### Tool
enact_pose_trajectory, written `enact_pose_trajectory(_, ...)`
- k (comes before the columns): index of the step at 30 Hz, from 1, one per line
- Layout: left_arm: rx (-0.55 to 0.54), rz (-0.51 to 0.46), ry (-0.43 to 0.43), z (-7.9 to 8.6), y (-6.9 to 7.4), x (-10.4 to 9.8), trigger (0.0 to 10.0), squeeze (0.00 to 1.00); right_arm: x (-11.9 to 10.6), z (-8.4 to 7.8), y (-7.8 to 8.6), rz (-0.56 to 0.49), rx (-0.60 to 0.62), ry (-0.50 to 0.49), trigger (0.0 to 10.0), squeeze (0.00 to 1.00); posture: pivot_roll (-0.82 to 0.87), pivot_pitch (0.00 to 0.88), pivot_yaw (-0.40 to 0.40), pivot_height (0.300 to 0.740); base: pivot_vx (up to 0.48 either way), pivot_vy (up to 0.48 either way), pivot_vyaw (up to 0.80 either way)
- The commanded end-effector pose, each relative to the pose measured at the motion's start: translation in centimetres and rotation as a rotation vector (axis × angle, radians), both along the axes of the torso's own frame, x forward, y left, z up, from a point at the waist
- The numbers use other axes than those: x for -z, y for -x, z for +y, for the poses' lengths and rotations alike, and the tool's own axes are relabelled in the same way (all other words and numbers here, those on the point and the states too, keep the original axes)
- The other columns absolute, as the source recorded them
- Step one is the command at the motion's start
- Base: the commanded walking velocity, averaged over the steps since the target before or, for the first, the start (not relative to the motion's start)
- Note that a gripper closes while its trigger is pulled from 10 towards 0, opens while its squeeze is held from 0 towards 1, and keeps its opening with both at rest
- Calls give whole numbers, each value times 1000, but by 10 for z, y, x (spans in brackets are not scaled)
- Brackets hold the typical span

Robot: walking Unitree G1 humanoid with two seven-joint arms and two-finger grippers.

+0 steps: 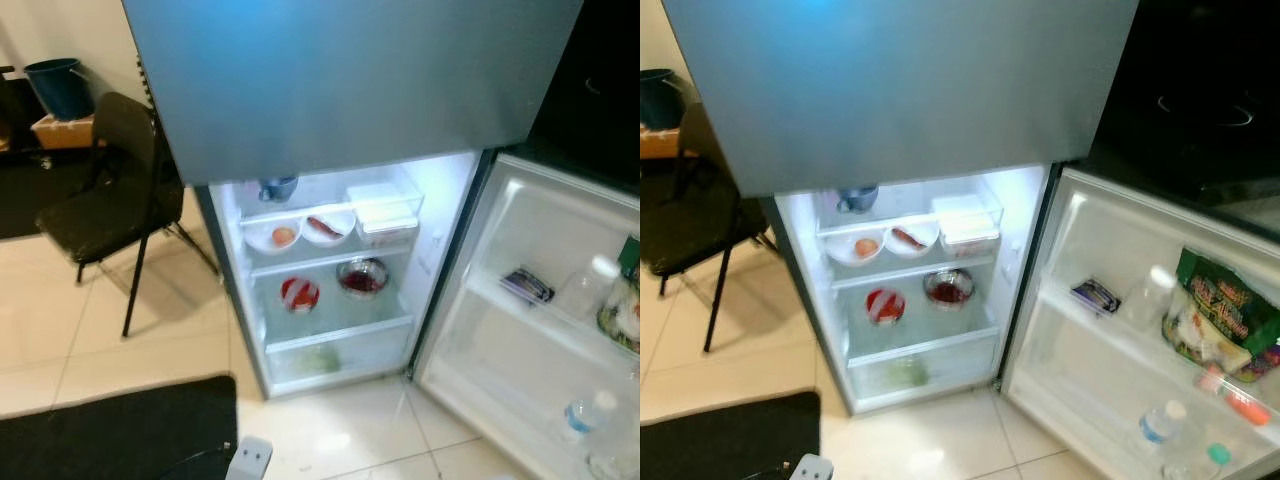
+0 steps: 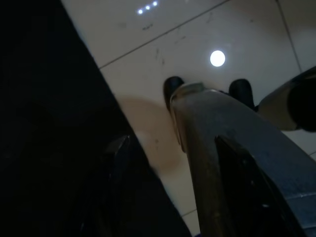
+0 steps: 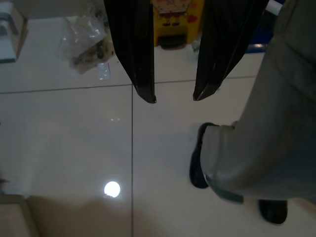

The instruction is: Restocking fridge

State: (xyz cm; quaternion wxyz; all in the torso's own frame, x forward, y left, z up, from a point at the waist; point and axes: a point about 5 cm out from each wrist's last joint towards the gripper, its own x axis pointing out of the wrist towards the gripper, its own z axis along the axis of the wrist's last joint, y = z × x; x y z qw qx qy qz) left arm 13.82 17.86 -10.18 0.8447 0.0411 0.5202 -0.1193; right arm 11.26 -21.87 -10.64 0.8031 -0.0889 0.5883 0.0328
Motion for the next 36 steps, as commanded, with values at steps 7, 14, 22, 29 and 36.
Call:
enact_pose_trajectory(7,-15,50,0,2,12,4,10000,0,2,-1,8,18,10,2,10000,0,5,0,-14,740,-211,0,0)
enact_pose_trajectory(14,-22,49,20,5,9,3,10000,0,2,-1,8,18,9,2,10000,0,4,0,-14,740,0,0,0)
enact_pose_trajectory(22,-15,57,30,4,10,3,10000,0,2,-1,8,18,8,1,10000,0,6,0,-13,740,0,-89,0)
enact_pose_trajectory(29,-13,64,39,3,11,3,10000,0,2,0,7,12,14,-1,10000,0,6,0,-13,740,0,-448,0)
enact_pose_trajectory(36,-16,69,49,3,12,4,10000,0,2,-1,8,21,6,-5,10000,0,6,0,-13,740,0,-459,-282)
